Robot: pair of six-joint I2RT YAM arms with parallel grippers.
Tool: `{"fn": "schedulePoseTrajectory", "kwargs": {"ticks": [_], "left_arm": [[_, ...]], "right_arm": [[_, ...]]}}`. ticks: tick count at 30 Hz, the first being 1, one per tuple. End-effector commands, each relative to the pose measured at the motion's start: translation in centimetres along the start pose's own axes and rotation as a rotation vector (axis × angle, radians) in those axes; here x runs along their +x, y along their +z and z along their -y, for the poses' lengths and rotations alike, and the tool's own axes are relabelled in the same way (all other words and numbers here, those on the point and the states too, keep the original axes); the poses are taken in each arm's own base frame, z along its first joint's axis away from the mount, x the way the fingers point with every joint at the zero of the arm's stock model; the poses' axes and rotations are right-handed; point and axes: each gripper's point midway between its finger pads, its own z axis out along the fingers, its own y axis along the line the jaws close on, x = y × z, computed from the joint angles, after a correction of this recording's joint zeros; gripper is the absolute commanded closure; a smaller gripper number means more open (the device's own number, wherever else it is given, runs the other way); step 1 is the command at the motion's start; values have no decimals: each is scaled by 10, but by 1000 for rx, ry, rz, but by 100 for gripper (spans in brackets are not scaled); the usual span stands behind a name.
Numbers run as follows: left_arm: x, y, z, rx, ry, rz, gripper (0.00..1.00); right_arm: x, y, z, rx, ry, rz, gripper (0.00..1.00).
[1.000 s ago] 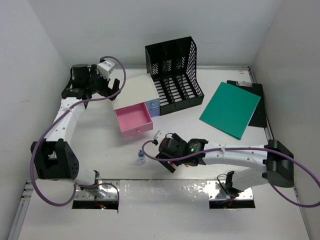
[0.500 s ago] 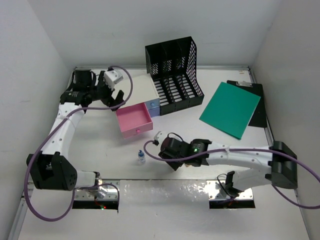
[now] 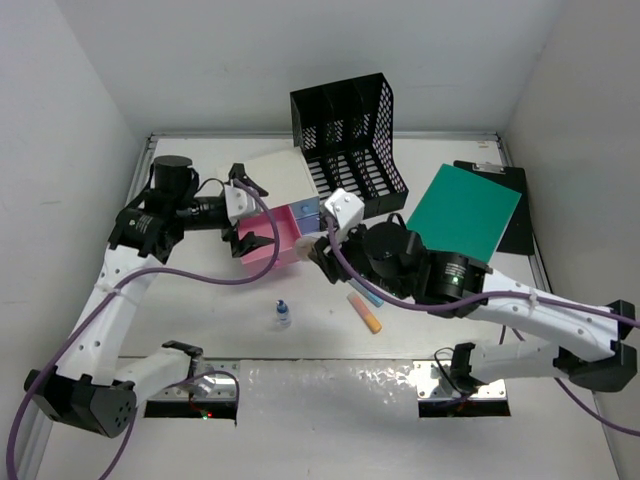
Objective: Organize the desk
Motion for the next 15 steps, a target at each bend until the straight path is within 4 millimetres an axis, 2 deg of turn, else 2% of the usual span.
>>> {"fn": "schedulePoseTrajectory", "kwargs": {"ticks": [1,2,4,6,7,9,15], "left_arm": [[-23,8,-7,-7,46,70,0],[-23,14,-4,-2,62,57,0],[-24,26,7,41,82,43,0],[-18,32,10,41,97,7,0],[-19,37,13,46,98,13,0],[-19,40,11,43,95,15,0],[-21,46,14,76,107,29,0]], "right_arm": [[-35,16,-8,-39,-14,71,100],[-45,19,-3,-33,1,82,100],[-46,30,-8,-75,11,65,100],[-57,37,3,-78,50,86,100],[-57,42,-1,-112,58,83,100],[-60,48,5,-118,85,87,100],[-63,63,3,-137,96,95,100]]}}
